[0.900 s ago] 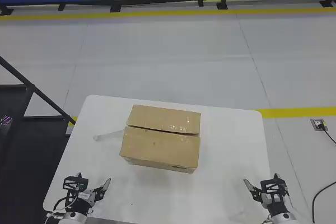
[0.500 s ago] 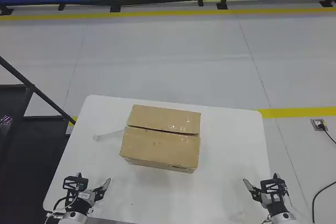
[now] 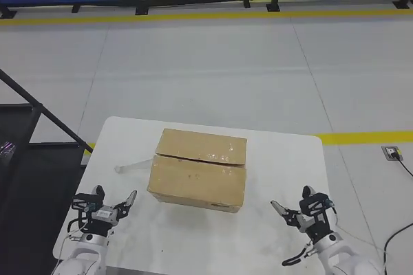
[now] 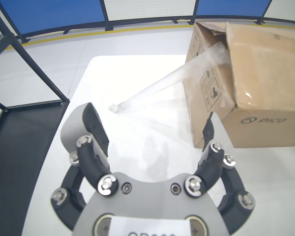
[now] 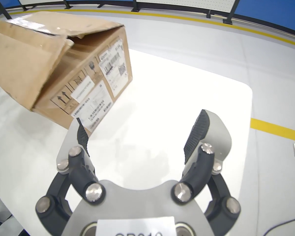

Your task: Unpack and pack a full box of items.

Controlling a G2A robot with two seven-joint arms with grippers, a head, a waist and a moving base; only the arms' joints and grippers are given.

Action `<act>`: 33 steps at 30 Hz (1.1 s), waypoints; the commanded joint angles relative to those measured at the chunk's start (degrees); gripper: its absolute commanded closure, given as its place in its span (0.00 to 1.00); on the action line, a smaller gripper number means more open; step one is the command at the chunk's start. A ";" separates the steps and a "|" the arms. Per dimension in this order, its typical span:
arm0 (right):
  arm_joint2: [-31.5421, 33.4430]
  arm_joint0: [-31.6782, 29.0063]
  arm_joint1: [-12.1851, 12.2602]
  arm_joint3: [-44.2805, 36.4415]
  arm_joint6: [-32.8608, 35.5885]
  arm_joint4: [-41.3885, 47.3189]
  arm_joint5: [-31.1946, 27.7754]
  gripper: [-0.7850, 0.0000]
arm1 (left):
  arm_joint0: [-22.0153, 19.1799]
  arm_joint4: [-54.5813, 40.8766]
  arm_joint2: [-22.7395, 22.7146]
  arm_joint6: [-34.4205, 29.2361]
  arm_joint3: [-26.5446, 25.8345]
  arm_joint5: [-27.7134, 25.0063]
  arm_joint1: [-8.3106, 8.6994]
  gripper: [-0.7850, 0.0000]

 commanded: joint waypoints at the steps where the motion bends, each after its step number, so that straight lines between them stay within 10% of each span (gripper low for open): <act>1: -0.12 0.53 0.04 -0.47 0.50 -0.82 -0.47 0.00 | -0.33 0.47 0.15 -0.53 0.11 1.04 -0.06 0.00; 33: -7.26 12.70 -0.83 8.02 9.30 24.65 -14.41 0.00 | -8.78 3.92 5.53 0.94 8.68 -3.04 -0.94 0.00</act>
